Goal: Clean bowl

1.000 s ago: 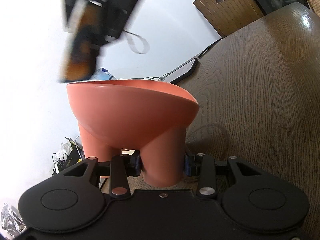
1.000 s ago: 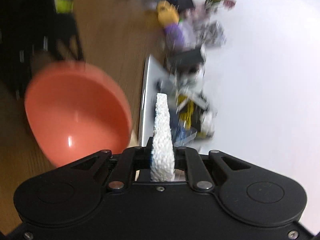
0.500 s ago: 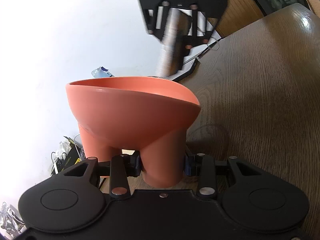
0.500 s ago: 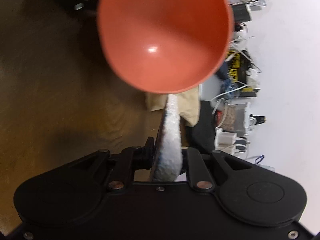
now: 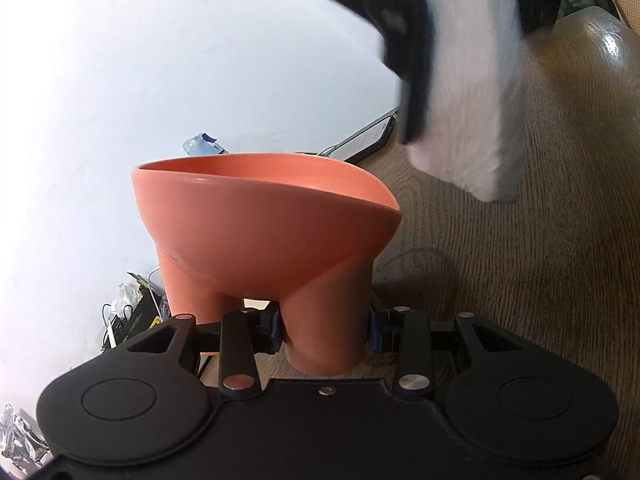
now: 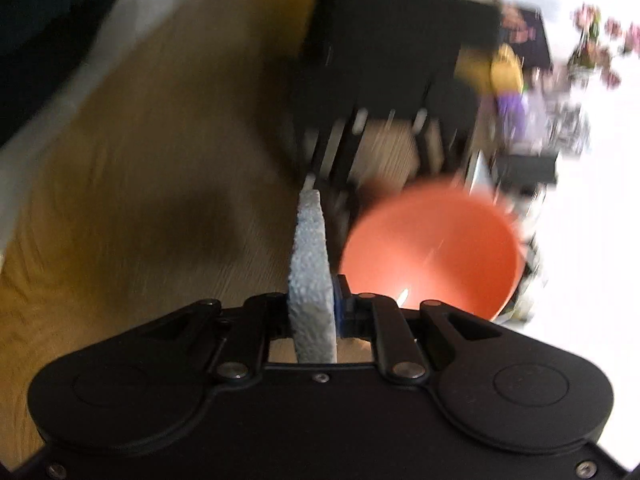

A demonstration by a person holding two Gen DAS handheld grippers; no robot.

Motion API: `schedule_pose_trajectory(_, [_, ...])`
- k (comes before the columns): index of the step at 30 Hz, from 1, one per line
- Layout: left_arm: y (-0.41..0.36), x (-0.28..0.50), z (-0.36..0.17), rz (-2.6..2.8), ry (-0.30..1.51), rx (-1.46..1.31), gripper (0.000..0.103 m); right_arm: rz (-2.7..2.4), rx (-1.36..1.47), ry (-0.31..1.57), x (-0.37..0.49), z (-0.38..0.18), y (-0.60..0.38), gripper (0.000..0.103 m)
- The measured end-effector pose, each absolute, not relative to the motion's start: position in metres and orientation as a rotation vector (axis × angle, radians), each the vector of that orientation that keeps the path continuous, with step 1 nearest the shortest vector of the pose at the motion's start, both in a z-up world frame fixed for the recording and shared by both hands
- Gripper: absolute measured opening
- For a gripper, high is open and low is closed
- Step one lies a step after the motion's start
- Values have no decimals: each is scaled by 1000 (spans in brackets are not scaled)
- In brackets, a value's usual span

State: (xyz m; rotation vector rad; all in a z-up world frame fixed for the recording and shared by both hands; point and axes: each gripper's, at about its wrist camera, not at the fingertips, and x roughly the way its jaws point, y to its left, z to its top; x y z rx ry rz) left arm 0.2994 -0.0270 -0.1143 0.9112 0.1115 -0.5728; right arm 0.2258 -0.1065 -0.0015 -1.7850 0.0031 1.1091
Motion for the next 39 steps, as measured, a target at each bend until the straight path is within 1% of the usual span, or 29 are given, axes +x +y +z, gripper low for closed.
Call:
schedule_pose_trajectory(6, [-28, 297, -115, -573, 112, 911, 37, 1042, -1777, -184, 219, 36, -92, 14])
schedule_pose_trajectory(11, [-28, 296, -115, -573, 112, 911, 37, 950, -1759, -262, 244, 58, -74, 14])
schedule_pose_trajectory(14, [-32, 299, -113, -567, 119, 908, 37, 891, -1754, -269, 263, 62, -70, 14])
schedule_pose_trajectory(21, [-33, 300, -111, -566, 121, 908, 37, 810, -1753, -156, 315, 43, -70, 14])
schedule_pose_trajectory(28, [-32, 299, -113, -571, 117, 909, 37, 751, -1806, -73, 340, 17, -95, 14])
schedule_pose_trajectory(32, [-32, 298, -113, -571, 116, 909, 37, 760, -1844, -23, 341, 1, -108, 14])
schedule_pose_trajectory(39, [-32, 300, -113, -571, 116, 909, 37, 836, -1908, 50, 314, -35, -133, 14])
